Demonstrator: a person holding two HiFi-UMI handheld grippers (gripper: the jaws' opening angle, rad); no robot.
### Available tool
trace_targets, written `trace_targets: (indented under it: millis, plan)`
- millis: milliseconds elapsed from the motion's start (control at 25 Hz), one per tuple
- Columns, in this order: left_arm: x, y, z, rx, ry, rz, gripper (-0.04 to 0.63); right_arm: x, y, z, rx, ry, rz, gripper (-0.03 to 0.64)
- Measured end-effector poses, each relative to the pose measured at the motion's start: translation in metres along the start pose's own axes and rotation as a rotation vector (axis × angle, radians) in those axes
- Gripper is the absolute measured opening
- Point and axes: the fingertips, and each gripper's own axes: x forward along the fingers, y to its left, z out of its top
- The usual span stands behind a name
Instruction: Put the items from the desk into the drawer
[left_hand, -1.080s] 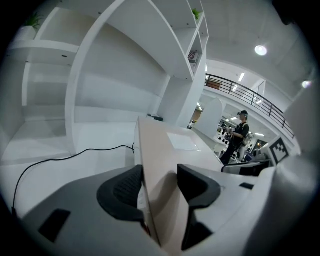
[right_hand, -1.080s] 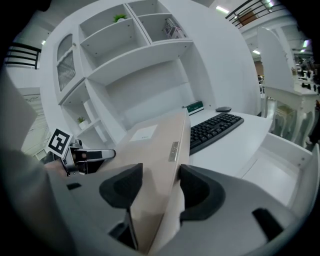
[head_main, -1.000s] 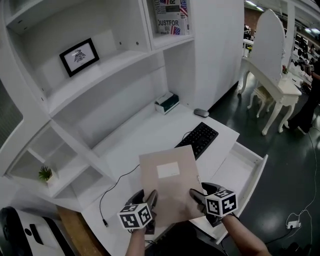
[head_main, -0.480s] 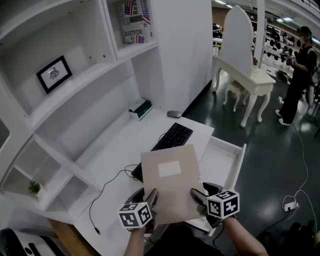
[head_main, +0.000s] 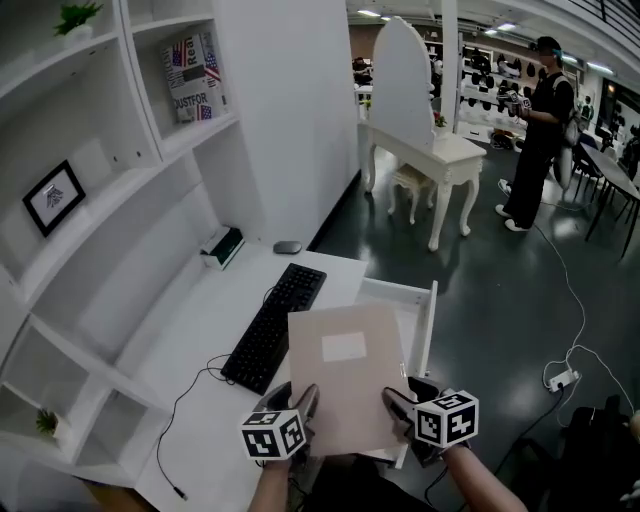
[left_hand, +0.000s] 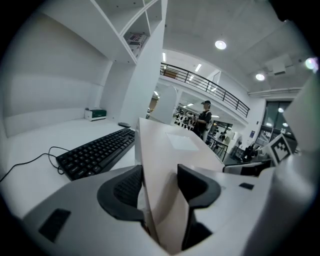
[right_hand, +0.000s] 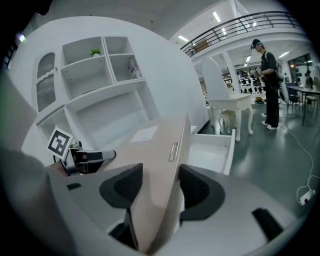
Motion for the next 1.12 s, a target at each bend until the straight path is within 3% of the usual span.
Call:
trace_targets:
  millis: [640,1120]
  plan:
    - [0.07,-0.094,-0.01,0.127,0.109,-0.205,0.219,-0.069,-0.081,-0.023,0.158,-0.087,-0.198,0.232]
    - [0.105,-0.118,-0.022,0.155,0.178,-0.256,0.219,-0.078,-0.113,-0.036,0.225,-0.081,-0.265,0.23]
